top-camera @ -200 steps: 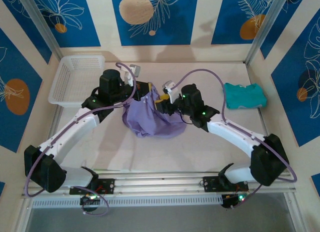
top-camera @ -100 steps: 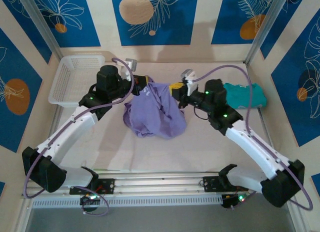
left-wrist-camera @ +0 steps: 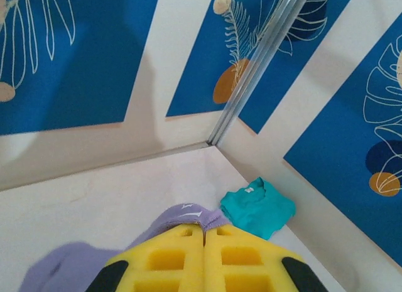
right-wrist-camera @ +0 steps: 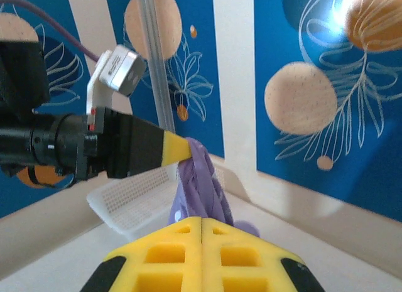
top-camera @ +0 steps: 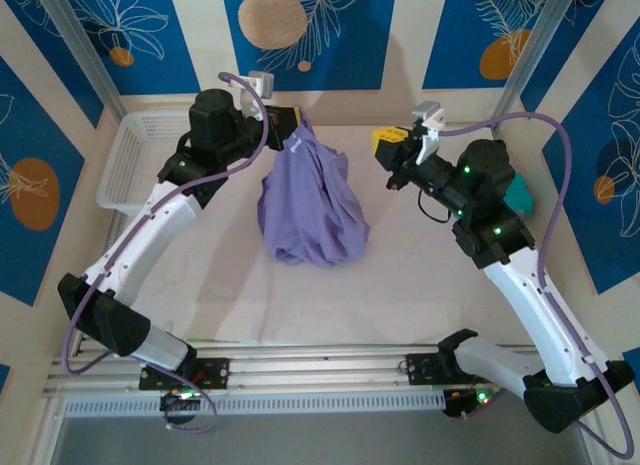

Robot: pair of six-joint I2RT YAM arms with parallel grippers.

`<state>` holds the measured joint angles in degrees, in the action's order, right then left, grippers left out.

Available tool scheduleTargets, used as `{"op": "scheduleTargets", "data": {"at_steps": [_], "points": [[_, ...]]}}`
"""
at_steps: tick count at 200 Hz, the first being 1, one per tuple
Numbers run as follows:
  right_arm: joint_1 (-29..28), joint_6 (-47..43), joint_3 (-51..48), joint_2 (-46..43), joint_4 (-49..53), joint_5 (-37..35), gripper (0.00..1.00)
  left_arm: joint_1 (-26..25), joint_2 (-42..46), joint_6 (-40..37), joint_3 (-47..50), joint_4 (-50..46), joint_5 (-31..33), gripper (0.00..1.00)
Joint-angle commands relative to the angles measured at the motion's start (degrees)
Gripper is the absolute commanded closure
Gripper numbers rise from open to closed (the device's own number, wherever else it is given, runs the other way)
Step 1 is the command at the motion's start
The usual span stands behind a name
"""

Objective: Fold the inside-out t-shirt

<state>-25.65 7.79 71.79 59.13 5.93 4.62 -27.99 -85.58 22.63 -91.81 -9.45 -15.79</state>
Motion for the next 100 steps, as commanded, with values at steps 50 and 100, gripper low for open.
{"op": "scheduleTargets", "data": {"at_steps": [50,100], "points": [[-1.09,-3.06,-8.82,11.85,-1.5,5.37,0.5,0.13,4.75,0.73,10.06,7.99,-14.22,1.0],[-3.47,3.0,-11.53,20.76,-2.39,8.47,0.53,0.3,7.72,-2.32,17.69,13.4,-19.35,1.0]]}}
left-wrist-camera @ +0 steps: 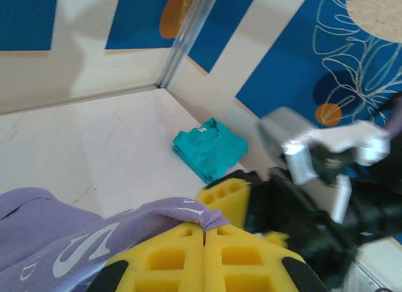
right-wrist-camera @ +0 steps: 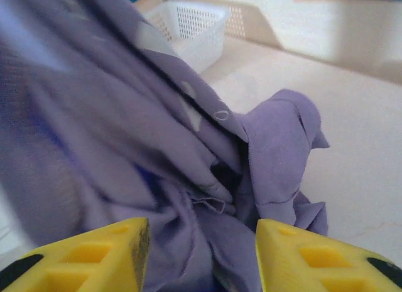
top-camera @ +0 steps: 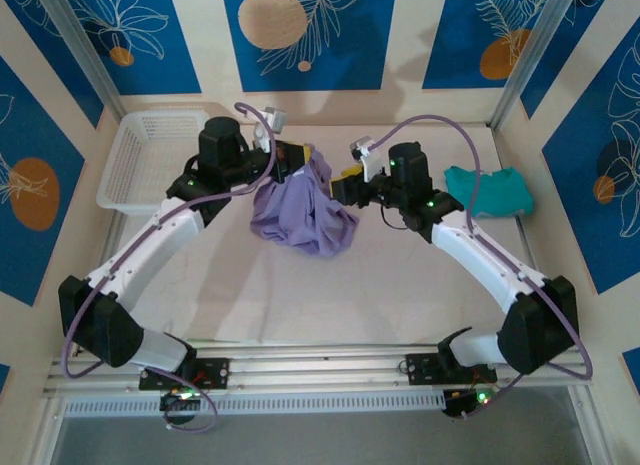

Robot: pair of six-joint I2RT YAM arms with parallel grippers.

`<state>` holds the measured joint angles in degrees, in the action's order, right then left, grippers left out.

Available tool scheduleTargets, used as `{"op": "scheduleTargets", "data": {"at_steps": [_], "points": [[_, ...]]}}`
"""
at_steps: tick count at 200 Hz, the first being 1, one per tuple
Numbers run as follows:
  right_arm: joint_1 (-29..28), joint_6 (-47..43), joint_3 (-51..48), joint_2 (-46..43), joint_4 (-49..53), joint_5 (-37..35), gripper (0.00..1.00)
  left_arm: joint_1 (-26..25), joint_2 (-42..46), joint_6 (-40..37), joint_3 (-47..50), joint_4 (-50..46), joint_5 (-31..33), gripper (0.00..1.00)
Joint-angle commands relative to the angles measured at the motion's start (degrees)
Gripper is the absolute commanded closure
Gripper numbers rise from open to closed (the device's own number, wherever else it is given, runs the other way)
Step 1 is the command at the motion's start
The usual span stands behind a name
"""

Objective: Fold the inside-out t-shirt

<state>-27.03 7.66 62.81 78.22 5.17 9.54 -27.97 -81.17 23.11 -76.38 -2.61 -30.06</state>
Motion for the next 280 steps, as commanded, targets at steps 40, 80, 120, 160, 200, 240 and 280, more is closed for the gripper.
{"op": "scheduleTargets", "data": {"at_steps": [40,80,120,160,200,240,280], "points": [[-5.75,4.02,-12.01,-3.14,-7.79,2.31,0.5,0.52,5.67,-7.79,5.93,6.75,-6.99,1.0],[-4.97,5.74,-15.12,-6.7,-12.84,6.12,0.47,0.47,7.01,-8.79,8.78,7.91,-7.95,1.0],[-4.45,8.32,-18.24,-10.01,-18.82,7.5,0.47,0.46,6.73,-8.92,9.05,7.36,-8.52,1.0],[-4.31,7.51,-14.06,-6.12,-17.63,6.74,0.51,0.46,6.72,-7.79,9.89,8.8,-9.57,1.0],[-4.05,6.14,-10.78,-3.56,-16.64,6.68,0.76,0.5,6.71,-8.1,10.24,8.61,-9.45,1.0],[-2.24,4.43,-11.13,-8.76,-12.81,6.22,1.0,0.51,6.78,-9.42,9.65,5.94,-5.06,1.0],[2.39,6.0,-7.77,-17.88,-8.55,8.33,1.0,0.53,4.41,-9.99,6.5,2.48,1.39,1.0]]}}
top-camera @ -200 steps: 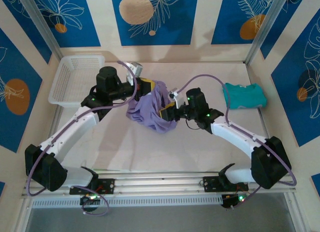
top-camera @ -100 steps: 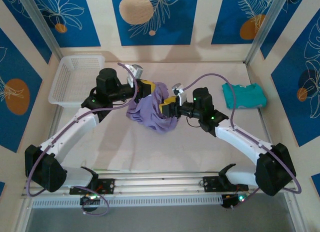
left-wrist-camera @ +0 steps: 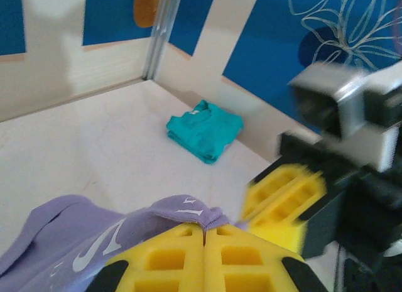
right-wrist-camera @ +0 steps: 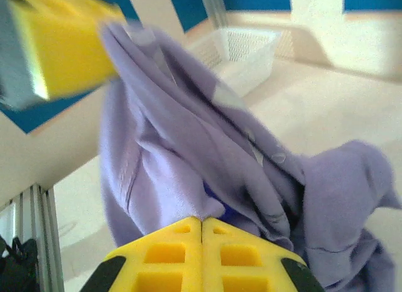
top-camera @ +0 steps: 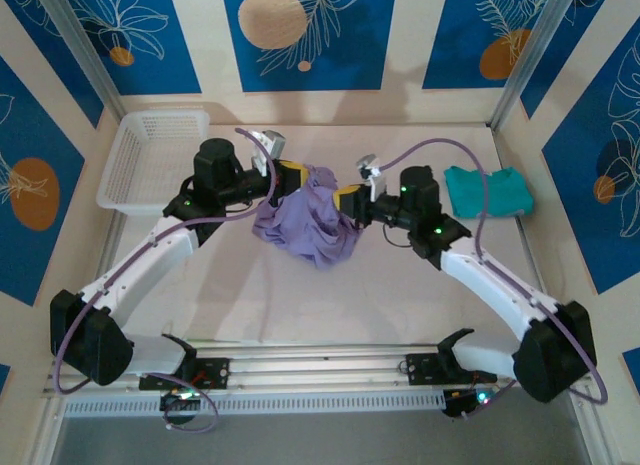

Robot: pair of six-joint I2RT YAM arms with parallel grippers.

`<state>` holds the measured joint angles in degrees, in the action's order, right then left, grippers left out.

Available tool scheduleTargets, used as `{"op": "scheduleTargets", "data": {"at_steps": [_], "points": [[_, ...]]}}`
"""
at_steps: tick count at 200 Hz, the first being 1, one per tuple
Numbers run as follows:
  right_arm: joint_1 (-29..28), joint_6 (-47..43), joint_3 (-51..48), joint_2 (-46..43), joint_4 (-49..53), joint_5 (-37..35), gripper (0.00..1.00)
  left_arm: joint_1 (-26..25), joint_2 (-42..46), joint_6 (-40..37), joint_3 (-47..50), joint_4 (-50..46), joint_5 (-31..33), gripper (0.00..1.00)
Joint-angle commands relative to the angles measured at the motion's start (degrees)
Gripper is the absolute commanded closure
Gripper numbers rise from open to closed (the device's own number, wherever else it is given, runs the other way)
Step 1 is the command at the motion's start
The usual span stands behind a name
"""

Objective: Fold the inside-out t-shirt

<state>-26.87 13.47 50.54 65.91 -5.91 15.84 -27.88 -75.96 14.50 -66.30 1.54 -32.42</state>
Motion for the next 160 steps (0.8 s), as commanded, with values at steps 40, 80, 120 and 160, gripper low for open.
{"op": "scheduleTargets", "data": {"at_steps": [40,80,120,160], "points": [[3.81,2.18,10.58,-7.43,8.77,-2.88,1.0,-0.12,-2.5,1.69,-4.47,1.61,2.07,1.0],[4.19,2.73,15.69,-0.32,19.97,-10.82,1.0,-0.25,-2.62,5.3,-4.11,3.26,2.65,1.0],[3.05,-2.72,11.01,2.62,18.95,3.28,0.98,-0.06,-1.01,4.77,-5.37,1.17,4.49,1.0],[-1.14,-2.51,8.12,6.71,15.23,3.67,0.99,-0.07,-1.42,5.89,-4.88,4.53,-3.89,1.0]]}}
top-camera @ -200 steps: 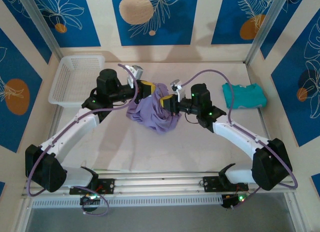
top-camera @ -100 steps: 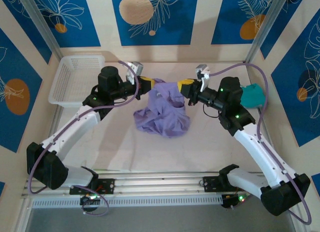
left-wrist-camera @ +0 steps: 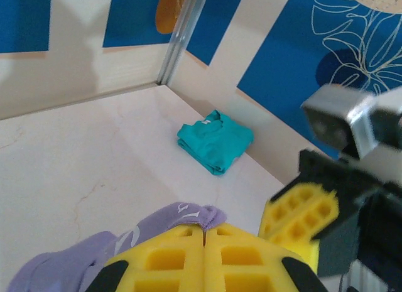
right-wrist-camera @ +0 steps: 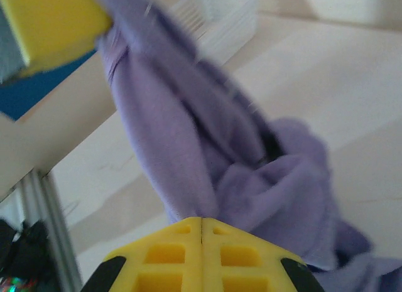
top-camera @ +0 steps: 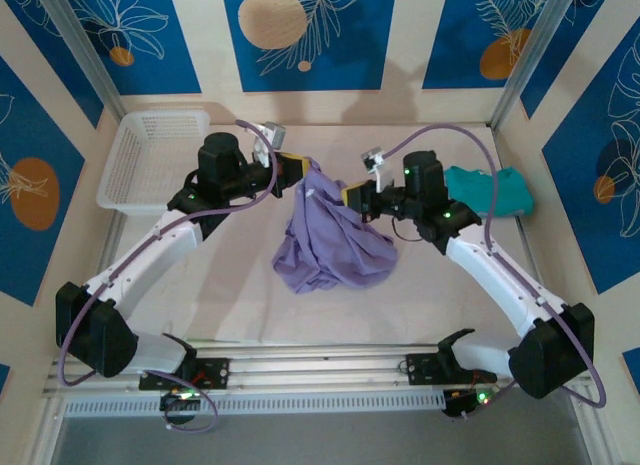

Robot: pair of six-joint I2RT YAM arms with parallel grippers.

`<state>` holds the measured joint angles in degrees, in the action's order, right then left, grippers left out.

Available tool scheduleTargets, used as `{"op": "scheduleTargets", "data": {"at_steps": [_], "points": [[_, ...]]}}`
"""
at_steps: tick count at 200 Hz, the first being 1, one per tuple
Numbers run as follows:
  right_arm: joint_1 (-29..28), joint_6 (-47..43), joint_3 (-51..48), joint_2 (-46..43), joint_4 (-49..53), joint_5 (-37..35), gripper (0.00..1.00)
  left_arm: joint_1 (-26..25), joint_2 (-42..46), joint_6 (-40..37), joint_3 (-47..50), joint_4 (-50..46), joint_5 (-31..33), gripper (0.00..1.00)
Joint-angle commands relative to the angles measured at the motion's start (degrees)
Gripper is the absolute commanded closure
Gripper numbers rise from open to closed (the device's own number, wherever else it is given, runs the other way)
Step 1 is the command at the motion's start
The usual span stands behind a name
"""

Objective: Fold the inside-out t-shirt

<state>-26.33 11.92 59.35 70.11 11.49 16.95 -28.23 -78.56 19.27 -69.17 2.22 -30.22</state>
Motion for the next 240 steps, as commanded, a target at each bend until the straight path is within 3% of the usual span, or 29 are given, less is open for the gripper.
{"op": "scheduleTargets", "data": {"at_steps": [1,35,77,99,126,181,240], "points": [[-1.7,-0.82,-0.71,2.59,-2.3,2.51,0.99,0.28,1.24,1.12,-1.93,3.98,-6.36,1.0],[-2.37,0.09,0.83,4.17,-1.5,-1.72,0.85,0.29,3.57,-0.14,-0.1,3.24,-5.22,1.0],[-4.06,-3.63,-10.24,-8.14,-7.74,-11.52,0.69,0.28,4.82,0.97,-0.29,-0.66,-0.94,1.0],[-7.2,-7.48,-15.34,-12.37,-11.27,-13.31,0.69,0.27,4.63,2.58,-0.39,-0.2,-1.78,1.0],[-10.48,-11.09,-15.91,-11.15,-13.44,-17.46,0.69,0.19,4.86,3.14,-0.27,0.23,-2.52,1.0],[-10.72,-16.07,-9.83,-3.9,-16.01,-21.46,0.63,0.1,4.99,3.32,-0.18,0.12,-2.81,1.0],[-10.41,-19.63,-8.07,-1.94,-16.1,-21.66,0.61,0.1,4.83,2.71,-0.43,-0.11,-2.94,1.0]]}}
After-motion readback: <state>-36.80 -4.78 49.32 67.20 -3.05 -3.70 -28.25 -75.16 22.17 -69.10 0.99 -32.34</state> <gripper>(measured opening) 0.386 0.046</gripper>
